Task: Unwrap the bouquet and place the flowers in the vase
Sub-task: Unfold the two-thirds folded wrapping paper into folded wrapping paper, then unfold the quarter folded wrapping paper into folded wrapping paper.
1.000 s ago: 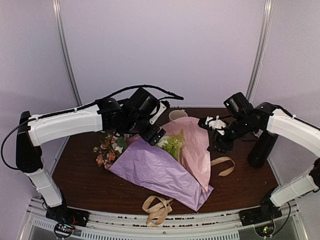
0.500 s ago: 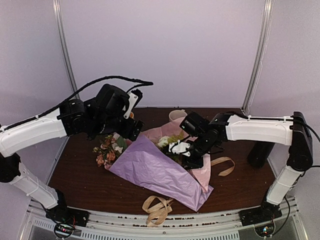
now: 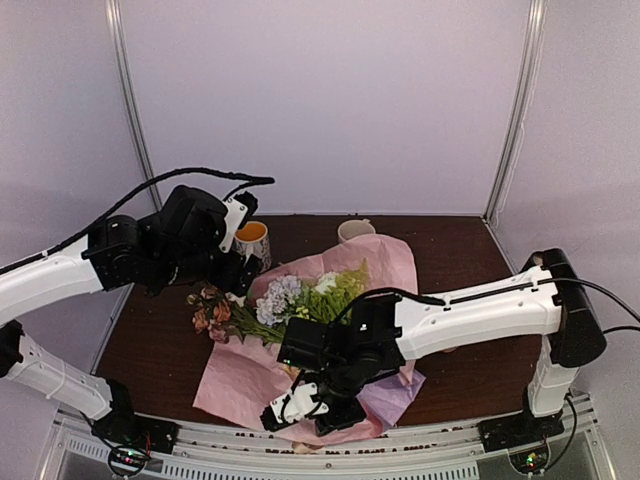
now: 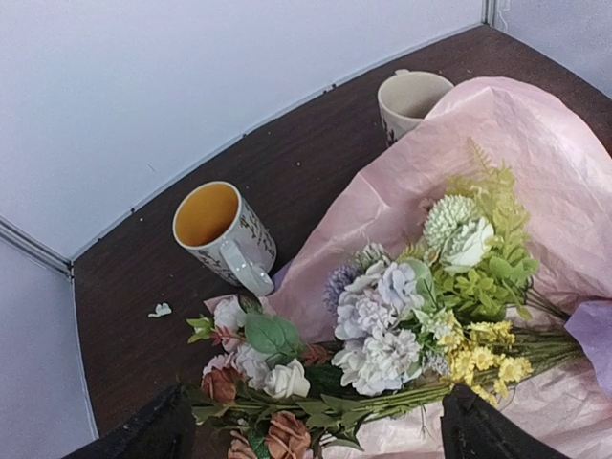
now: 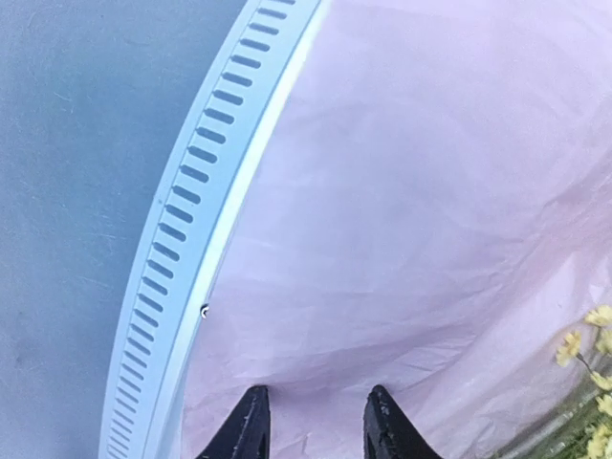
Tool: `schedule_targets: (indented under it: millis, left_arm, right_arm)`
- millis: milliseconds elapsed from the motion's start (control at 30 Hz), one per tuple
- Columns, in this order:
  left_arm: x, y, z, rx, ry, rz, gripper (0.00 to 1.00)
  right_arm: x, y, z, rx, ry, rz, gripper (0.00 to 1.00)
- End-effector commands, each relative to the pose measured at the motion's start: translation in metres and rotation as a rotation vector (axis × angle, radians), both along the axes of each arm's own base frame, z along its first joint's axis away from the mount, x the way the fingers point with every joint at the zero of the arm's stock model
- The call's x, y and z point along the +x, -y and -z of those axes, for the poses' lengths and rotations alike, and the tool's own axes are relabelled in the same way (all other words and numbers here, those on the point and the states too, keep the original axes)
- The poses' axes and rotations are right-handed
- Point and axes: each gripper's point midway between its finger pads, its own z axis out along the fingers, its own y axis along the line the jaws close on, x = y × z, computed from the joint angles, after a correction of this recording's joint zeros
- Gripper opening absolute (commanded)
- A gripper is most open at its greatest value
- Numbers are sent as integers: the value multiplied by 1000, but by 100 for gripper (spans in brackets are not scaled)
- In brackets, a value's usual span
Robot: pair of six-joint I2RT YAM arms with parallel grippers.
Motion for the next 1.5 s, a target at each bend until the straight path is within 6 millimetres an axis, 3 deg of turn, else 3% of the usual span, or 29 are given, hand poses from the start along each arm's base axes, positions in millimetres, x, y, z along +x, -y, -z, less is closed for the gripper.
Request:
schedule_targets:
  millis: [0, 133, 333, 400, 533, 667, 800, 1033, 1133, 1300, 1367, 1467]
  left_arm:
    - [-22, -3, 23, -62, -93, 41, 90]
    - [-39, -4, 46, -69, -148, 86, 87]
    - [-68, 5, 85, -40, -246, 174, 80]
    - [-79, 11, 98, -27, -283, 209, 77]
    - [-94, 23, 122, 0, -338, 269, 68]
    - [-99, 34, 135, 2, -362, 285, 61]
    - [-101, 43, 146, -1, -388, 291, 62]
    - [-112, 55, 178, 69, -462, 344, 63]
    - [-111, 55, 189, 110, -472, 334, 64]
    - [-109, 58, 192, 136, -469, 346, 64]
    - [-109, 58, 192, 139, -466, 352, 65]
    - [-108, 58, 188, 136, -450, 358, 67]
  right_arm:
    - [-18, -7, 30, -86, -26, -51, 34]
    - [-20, -4, 43, -130, -42, -51, 34]
    - [3, 41, -8, -8, 72, -36, 42]
    - [15, 60, -14, 6, 77, -3, 47]
    - [39, 93, -3, -34, 55, 89, 45]
    - [63, 122, 24, -105, 70, 181, 40]
    - [92, 149, 37, -139, 100, 297, 37]
    - [153, 195, 38, -127, 127, 544, 36]
    - [158, 204, 52, -152, 105, 577, 36]
    - [149, 222, 77, -232, 88, 566, 36]
    - [145, 224, 72, -230, 72, 556, 37]
    - [146, 215, 37, -146, 72, 545, 39]
